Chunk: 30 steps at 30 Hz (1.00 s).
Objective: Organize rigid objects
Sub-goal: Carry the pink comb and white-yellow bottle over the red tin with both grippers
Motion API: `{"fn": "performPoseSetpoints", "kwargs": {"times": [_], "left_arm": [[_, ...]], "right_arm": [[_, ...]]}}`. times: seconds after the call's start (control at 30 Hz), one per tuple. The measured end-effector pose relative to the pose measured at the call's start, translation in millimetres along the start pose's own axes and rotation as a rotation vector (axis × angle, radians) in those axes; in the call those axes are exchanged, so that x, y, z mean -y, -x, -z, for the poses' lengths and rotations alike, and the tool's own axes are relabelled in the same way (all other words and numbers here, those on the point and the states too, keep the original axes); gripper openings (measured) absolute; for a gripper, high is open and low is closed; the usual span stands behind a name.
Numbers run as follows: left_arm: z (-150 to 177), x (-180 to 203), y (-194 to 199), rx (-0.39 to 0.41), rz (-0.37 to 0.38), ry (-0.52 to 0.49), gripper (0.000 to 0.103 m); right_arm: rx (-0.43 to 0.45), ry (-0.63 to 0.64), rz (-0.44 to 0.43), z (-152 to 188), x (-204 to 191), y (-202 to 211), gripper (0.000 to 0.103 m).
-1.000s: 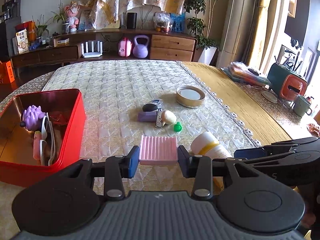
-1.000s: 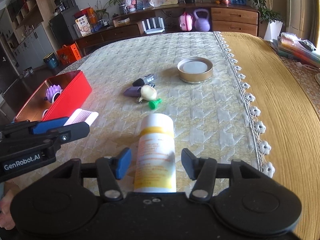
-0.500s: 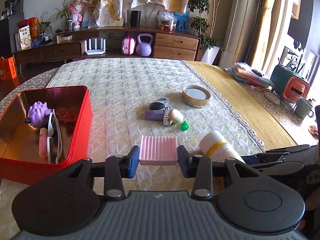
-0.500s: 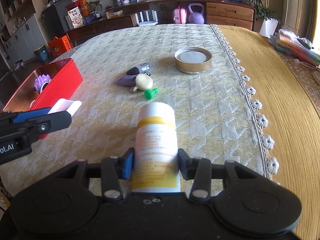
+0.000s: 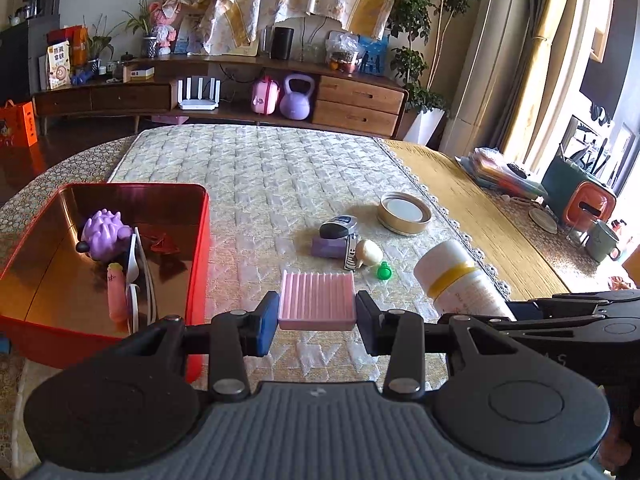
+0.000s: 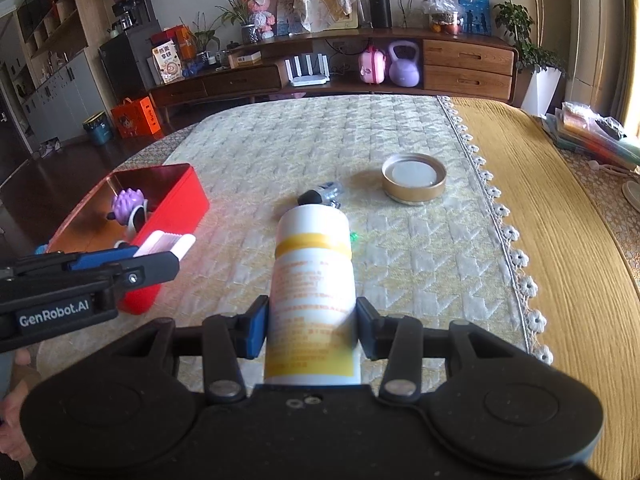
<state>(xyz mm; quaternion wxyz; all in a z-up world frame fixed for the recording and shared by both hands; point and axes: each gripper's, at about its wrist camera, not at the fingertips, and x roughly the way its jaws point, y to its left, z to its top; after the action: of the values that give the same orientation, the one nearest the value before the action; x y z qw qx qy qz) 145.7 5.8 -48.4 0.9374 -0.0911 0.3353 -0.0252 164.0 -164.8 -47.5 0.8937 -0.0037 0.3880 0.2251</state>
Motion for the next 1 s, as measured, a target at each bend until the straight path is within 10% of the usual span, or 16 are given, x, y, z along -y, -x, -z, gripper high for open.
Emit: {"fn": "performPoseSetpoints", "kwargs": {"times": [1.0], "left_arm": [[-66, -172, 24, -0.008, -0.161, 0.045, 0.04]], "right_arm": [[0.031, 0.17, -0.121, -81, -150, -57, 0.044]]}}
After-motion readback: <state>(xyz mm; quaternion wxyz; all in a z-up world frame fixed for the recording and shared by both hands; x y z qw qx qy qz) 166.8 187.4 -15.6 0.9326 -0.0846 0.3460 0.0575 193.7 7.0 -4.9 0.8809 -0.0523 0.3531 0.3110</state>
